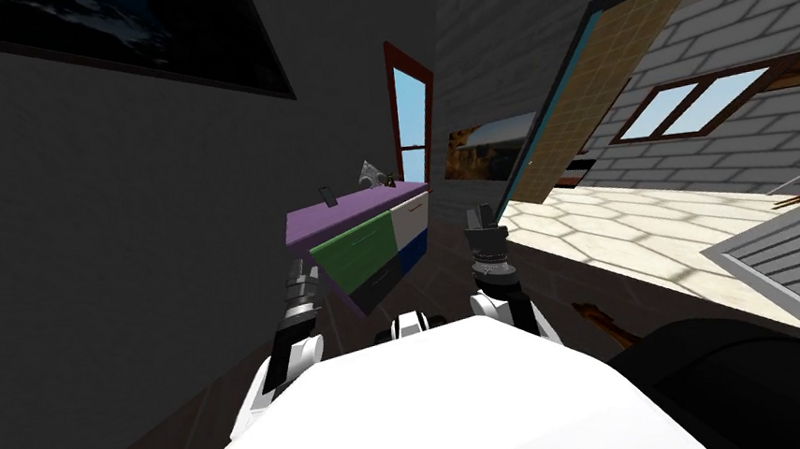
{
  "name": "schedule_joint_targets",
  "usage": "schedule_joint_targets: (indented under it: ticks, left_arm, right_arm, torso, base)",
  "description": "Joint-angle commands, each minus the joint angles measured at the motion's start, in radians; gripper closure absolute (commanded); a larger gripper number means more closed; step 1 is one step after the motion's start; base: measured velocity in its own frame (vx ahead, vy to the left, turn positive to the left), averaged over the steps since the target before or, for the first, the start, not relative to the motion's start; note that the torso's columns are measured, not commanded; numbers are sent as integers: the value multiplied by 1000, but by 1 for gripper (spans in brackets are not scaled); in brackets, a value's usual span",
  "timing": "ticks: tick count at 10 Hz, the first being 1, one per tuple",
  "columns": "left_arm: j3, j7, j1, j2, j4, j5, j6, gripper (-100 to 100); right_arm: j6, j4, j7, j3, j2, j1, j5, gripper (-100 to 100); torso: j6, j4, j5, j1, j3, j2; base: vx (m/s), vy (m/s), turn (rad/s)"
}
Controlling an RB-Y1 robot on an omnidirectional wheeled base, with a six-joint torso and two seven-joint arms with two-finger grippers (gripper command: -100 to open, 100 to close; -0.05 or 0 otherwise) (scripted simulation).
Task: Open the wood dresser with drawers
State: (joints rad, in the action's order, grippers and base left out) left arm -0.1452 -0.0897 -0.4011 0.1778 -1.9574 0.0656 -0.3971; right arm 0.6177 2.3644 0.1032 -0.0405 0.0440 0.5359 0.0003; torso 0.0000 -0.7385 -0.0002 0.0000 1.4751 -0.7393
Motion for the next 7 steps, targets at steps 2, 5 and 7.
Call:
schedule_joint_targets:
  ticks: [2, 5, 7]
  left_arm:
    - [-31, -3, 17, -4, 40, 30, 33, -100]
    - [-59, -6, 33, -14, 78, 57, 59, -100]
    - [-79, -8, 44, -26, 104, 76, 78, -100]
  right_arm:
    - [0, 0, 0, 0, 0, 0, 0, 0]
    - [0, 0, 0, 0, 0, 0, 0, 0]
    - [0, 0, 0, 0, 0, 0, 0, 0]
  torso:
    - [0, 1, 1, 3, 2, 3]
    - [0, 0, 0, -2, 0, 0]
    - [0, 0, 0, 0, 1, 1]
  base:
    - [138, -135, 84]
    - [111, -158, 95]
    - [123, -173, 94]
